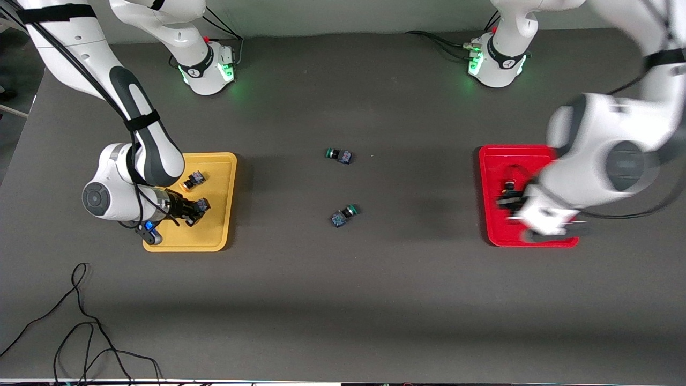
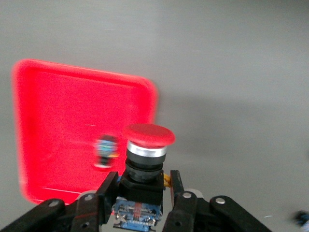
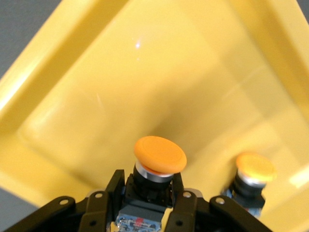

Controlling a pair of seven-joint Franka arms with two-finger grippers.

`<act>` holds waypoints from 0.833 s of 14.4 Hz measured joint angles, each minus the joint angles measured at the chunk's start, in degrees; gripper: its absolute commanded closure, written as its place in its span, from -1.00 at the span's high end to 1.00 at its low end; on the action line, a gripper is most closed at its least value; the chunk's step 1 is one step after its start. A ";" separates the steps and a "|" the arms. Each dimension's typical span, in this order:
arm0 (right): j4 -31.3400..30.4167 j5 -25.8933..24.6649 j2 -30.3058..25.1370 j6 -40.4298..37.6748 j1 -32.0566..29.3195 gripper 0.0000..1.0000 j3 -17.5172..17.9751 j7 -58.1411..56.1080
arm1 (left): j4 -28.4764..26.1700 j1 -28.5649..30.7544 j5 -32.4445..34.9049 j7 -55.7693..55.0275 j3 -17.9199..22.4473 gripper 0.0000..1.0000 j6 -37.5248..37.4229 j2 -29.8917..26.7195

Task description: Place red and yellow buttons in trays

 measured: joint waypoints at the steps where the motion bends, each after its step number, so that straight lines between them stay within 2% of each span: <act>1: -0.64 0.00 0.00 1.06 -0.24 0.98 0.00 -0.86 | -1.75 5.03 -0.01 5.93 0.18 -0.66 0.08 -0.76; 3: -0.83 0.00 -0.15 1.77 -0.43 1.00 0.00 -1.39 | -5.30 14.01 0.40 16.59 0.46 -0.65 2.34 -1.09; 4: -0.79 0.00 -0.59 1.82 -0.42 1.00 0.03 -1.48 | -8.12 16.48 1.29 19.26 0.51 -0.65 5.84 -1.00; 8: 1.30 -0.02 -4.42 -1.85 -0.08 1.00 0.23 -1.79 | -25.51 17.57 5.32 20.40 -0.21 -0.62 29.60 0.53; 9: 3.20 -0.37 -5.64 -4.87 0.20 1.00 0.35 -1.96 | -29.15 17.45 5.63 20.39 -0.45 -0.22 34.56 1.34; 10: 5.66 -1.74 -6.84 -8.28 0.61 1.00 0.54 -2.12 | -31.62 17.41 5.83 20.39 -0.58 0.97 37.88 2.12; 12: 10.51 -6.71 -9.65 -13.86 2.62 1.00 0.74 -2.18 | -33.42 17.41 6.07 20.40 -0.61 1.00 40.37 3.26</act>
